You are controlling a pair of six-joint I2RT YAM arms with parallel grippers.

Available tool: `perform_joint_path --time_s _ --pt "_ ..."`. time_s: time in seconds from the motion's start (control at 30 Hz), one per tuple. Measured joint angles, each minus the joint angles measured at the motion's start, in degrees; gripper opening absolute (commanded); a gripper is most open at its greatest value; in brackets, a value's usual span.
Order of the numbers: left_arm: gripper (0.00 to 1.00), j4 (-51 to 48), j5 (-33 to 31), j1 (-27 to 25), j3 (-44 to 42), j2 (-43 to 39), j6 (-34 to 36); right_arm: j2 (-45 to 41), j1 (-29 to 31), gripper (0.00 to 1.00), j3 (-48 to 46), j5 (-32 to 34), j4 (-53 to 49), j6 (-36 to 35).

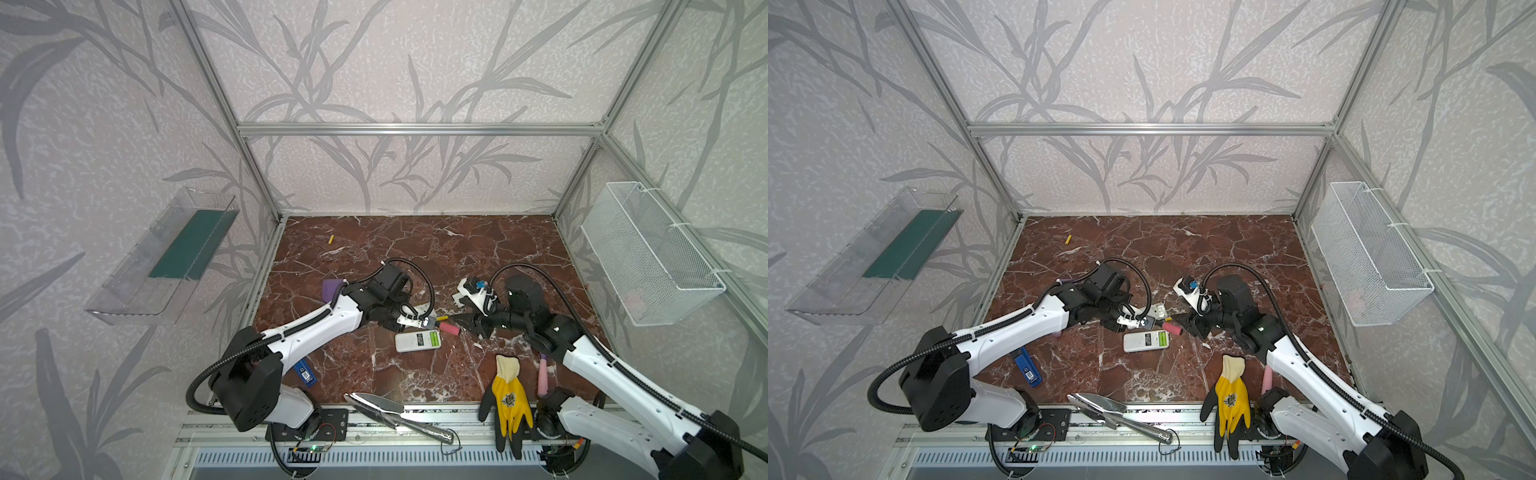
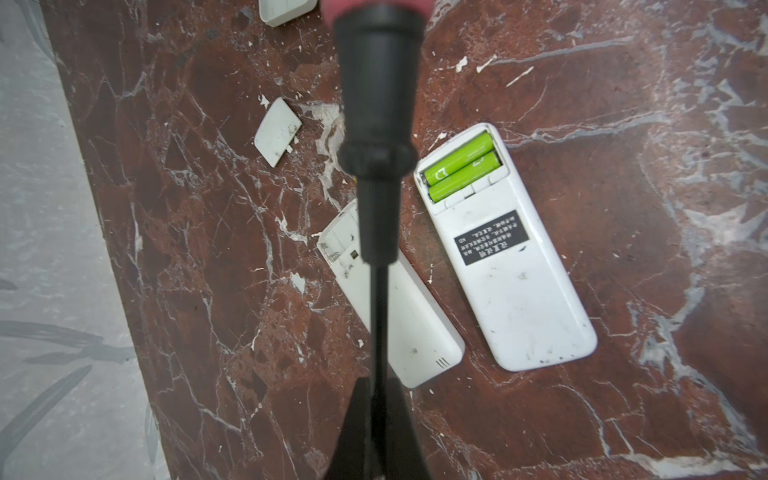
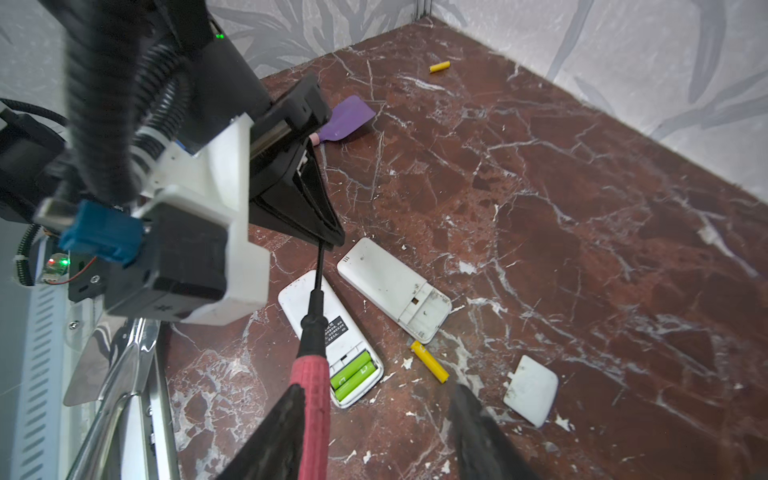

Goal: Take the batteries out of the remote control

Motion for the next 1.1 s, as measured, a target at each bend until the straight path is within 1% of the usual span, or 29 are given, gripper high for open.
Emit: perform_joint_path --time_s 0.1,0.2,0.4,0.53,0.87,1.1 --pt "0.0 -3.7 0.6 0.2 2.9 1.4 -0.9 -1.7 0.5 0.55 -0.3 0.7 0.3 -3.8" --pt "0.0 -5.9 0.9 0.3 5.2 2.3 -1.8 -2.1 2.4 0.54 -1.2 1.1 0.3 -7.3" --pt "0.0 -8.3 1.2 0.6 5.4 2.3 -3.4 -1.6 6.8 0.53 -2.5 1.8 0.0 -11.5" --pt "0.0 -9.1 1.2 0.7 5.4 2.4 -3.8 -0.3 8.7 0.5 -2.9 2.6 -0.1 -12.7" --pt "0.0 -9.6 1.4 1.1 5.4 2.4 -3.8 3.2 9.6 0.46 -3.0 4.3 0.0 -13.4" --pt "0.0 -9.7 1.6 1.1 5.4 2.4 -3.7 4.5 9.7 0.38 -3.4 4.4 1.2 -13.4"
